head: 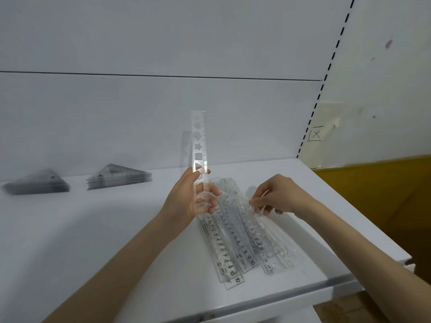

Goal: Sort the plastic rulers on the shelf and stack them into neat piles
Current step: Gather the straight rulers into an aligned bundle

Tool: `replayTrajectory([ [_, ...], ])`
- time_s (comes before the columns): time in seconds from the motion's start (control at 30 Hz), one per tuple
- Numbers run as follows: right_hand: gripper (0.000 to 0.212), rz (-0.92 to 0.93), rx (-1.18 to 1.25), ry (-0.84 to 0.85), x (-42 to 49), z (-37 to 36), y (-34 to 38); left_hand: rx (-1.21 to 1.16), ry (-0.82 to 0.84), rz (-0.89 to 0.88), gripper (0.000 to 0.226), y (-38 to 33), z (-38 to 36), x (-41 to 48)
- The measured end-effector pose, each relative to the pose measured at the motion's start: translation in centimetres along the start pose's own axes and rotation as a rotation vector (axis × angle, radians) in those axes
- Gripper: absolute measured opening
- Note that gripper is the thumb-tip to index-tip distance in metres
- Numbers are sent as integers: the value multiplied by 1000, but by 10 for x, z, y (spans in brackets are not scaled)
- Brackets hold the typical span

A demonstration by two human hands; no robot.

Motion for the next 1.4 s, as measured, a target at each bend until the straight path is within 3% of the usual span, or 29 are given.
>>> replayTrajectory([
  [0.2, 20, -7, -22, -69, -2, 11, -5, -63, 3, -5, 19, -1, 2, -3],
  [0.4, 24, -39, 138, -72, -11, 31, -9, -130, 16, -35, 18, -6, 4, -6],
  [0.53, 24, -43, 152, -163, -17, 49, -10, -149, 21, -35, 22, -7, 2, -7],
  [0.7, 19, -12, 471, -230, -29, 58, -2, -172, 20, -19, 29, -5, 1, -7],
  [0.9, 11, 85, 884, -69, -53, 15, 35, -157, 55, -43, 32, -9, -3, -10],
  [1.23, 16, 329, 840, 49, -50, -29, 75, -133, 68, -76, 33, -14, -2, -12],
  [1.33, 21, 329, 710, -44, -48, -29, 77, -127, 74, -98, 30, -15, 0, -12],
  [1.4, 32, 363, 460, -218, -47, -27, 81, -72, 73, -131, 27, -14, 0, -12],
])
Point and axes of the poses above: each hand's wrist, its own x-axis towards the middle knuckle, its own z-axis out of the back of the hand, y = z × x, the point moved 8 cm from there along x, towards the middle knuckle, and after that the axes turned 4 degrees about -y, right-handed, at the moved point
